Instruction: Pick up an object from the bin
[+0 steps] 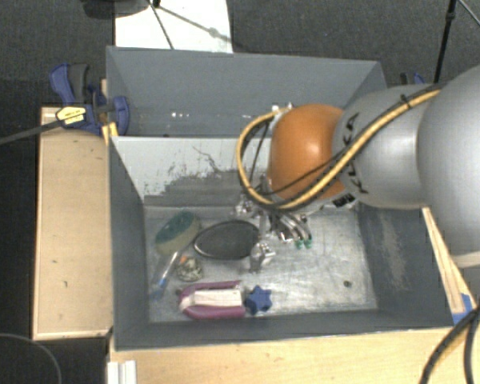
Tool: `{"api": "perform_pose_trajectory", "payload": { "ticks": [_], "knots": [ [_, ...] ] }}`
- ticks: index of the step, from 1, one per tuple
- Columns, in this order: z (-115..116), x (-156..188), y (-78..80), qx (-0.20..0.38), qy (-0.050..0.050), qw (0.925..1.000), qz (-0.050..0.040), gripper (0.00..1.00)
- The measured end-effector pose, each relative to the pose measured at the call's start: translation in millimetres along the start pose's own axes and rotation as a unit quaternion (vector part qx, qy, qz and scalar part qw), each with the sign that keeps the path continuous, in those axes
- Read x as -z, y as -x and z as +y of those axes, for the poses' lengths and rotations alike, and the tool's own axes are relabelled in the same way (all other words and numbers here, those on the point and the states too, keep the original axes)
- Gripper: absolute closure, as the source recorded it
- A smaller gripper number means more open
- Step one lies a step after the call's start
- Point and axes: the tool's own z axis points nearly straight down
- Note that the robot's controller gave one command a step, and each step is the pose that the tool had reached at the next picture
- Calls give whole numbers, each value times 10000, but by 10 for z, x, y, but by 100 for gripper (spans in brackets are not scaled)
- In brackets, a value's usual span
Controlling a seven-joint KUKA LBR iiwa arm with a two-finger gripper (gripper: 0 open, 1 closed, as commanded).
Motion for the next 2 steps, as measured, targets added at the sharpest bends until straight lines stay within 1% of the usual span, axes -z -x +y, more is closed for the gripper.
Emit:
{"api": "perform_pose_trajectory", "payload": {
  "ticks": [1,2],
  "knots": [
    [22,-21,-4,16,5,10000,13,100],
    [289,1656,-54,131,6,9999,-13,100]
  ]
}}
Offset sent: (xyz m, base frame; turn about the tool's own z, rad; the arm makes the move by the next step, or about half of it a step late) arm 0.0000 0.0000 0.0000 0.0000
